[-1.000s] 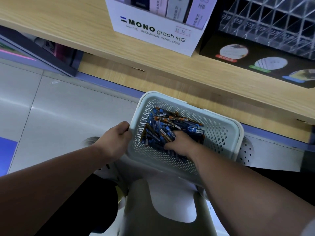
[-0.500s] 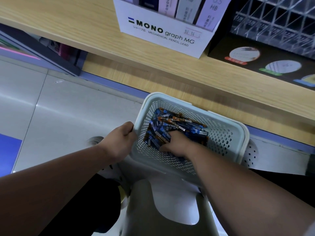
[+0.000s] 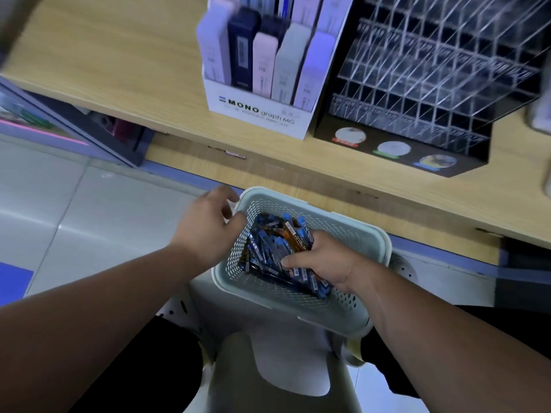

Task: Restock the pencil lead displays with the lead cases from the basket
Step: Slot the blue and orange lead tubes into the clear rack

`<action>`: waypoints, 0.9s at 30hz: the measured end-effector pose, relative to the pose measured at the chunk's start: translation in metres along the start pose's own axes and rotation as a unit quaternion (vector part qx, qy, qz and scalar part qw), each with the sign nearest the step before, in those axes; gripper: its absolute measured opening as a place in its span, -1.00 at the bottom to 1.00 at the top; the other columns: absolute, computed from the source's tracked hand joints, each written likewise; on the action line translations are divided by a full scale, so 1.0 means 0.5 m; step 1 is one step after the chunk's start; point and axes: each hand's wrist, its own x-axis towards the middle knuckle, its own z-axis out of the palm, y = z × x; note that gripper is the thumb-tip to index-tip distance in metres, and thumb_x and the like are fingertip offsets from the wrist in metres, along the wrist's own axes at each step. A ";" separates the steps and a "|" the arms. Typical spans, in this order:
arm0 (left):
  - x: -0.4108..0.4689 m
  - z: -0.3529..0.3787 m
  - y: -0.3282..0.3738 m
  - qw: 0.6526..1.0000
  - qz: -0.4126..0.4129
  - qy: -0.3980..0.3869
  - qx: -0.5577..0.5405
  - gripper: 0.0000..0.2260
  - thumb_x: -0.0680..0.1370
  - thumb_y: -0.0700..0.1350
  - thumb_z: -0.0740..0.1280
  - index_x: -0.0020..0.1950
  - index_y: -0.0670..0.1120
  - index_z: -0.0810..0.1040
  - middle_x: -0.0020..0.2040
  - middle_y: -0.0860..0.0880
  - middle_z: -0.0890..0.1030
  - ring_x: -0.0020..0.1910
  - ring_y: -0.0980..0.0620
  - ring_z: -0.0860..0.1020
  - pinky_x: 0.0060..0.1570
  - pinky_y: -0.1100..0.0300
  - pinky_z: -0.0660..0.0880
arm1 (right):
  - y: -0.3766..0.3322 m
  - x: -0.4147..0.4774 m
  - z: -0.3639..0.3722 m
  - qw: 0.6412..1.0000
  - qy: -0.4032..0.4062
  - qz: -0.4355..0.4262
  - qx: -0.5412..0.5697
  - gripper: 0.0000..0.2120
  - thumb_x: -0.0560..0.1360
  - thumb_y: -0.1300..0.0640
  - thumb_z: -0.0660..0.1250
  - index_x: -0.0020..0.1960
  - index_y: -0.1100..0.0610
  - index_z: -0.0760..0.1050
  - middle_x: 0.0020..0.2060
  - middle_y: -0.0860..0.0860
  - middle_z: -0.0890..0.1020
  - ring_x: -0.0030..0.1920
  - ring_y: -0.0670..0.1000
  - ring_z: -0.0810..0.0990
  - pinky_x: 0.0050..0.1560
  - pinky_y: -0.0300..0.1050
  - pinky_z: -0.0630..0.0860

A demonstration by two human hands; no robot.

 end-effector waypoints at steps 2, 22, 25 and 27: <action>-0.009 -0.010 0.033 0.994 -0.035 -0.063 -0.086 -0.93 0.59 -0.03 0.31 0.03 0.02 0.55 -0.20 -0.07 0.63 -0.28 -0.02 0.58 -0.24 0.06 0.50 | -0.022 -0.036 0.001 0.999 -0.013 -0.029 0.026 -0.76 0.43 0.26 0.55 0.02 0.12 0.56 -0.11 0.04 0.73 -0.05 0.05 0.70 0.12 -0.02 0.58; -0.188 -0.206 0.440 0.828 0.167 -0.114 -0.523 -0.75 0.49 -0.20 0.32 0.15 -0.18 0.56 -0.06 -0.19 0.69 -0.23 -0.03 0.62 -0.24 0.19 0.57 | -0.206 -0.437 -0.137 0.927 -0.023 -0.265 0.263 -0.85 0.31 0.24 0.46 -0.13 0.23 0.65 -0.33 0.12 0.64 -0.38 0.01 0.59 -0.36 -0.14 0.56; -0.176 -0.212 0.472 0.843 0.183 -0.078 -0.500 -0.84 0.57 -0.28 0.29 0.12 -0.17 0.58 -0.08 -0.19 0.69 -0.26 -0.03 0.62 -0.26 0.20 0.56 | -0.227 -0.456 -0.152 0.927 0.023 -0.259 0.271 -0.96 0.35 0.29 0.52 -0.21 0.20 0.70 -0.31 0.13 0.66 -0.39 0.01 0.58 -0.36 -0.15 0.56; -0.159 -0.214 0.485 0.846 0.186 -0.060 -0.497 -0.86 0.58 -0.30 0.29 0.09 -0.17 0.59 -0.11 -0.19 0.69 -0.29 -0.02 0.62 -0.28 0.20 0.55 | -0.243 -0.455 -0.162 0.926 0.057 -0.246 0.282 -0.93 0.46 0.31 0.44 -0.20 0.22 0.67 -0.32 0.13 0.65 -0.40 0.00 0.58 -0.36 -0.14 0.56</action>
